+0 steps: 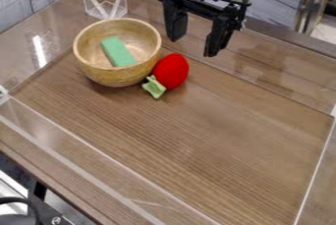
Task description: Move the red fruit to the left
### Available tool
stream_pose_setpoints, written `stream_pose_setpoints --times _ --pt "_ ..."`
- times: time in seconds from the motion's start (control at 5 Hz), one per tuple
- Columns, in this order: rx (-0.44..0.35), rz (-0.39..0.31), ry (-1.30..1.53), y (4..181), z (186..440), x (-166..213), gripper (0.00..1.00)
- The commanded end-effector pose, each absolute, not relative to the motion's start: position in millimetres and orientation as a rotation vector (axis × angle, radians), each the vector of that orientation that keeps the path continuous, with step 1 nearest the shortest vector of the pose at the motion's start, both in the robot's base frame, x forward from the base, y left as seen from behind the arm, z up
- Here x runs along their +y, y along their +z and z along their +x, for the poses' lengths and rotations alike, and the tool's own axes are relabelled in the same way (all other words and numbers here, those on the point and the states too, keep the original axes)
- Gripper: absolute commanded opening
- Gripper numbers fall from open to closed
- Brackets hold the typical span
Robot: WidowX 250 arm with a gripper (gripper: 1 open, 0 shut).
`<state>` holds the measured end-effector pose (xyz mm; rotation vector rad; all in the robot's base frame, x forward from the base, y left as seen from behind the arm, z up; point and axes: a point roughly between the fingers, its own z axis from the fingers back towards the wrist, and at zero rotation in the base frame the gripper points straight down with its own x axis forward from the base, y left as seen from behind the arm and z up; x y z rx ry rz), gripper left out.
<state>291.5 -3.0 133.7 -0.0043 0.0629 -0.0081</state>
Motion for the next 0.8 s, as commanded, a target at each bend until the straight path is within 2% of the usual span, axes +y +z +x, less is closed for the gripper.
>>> stream_pose_setpoints --times 0.0,0.2,0.6 --pt "0.086 0.007 -0.082 128.4 291 6 1.00" --pt "0.104 0.028 -0.150 116.9 294 20 1.00" --pt "0.094 0.033 -0.025 98.0 309 47 1.00"
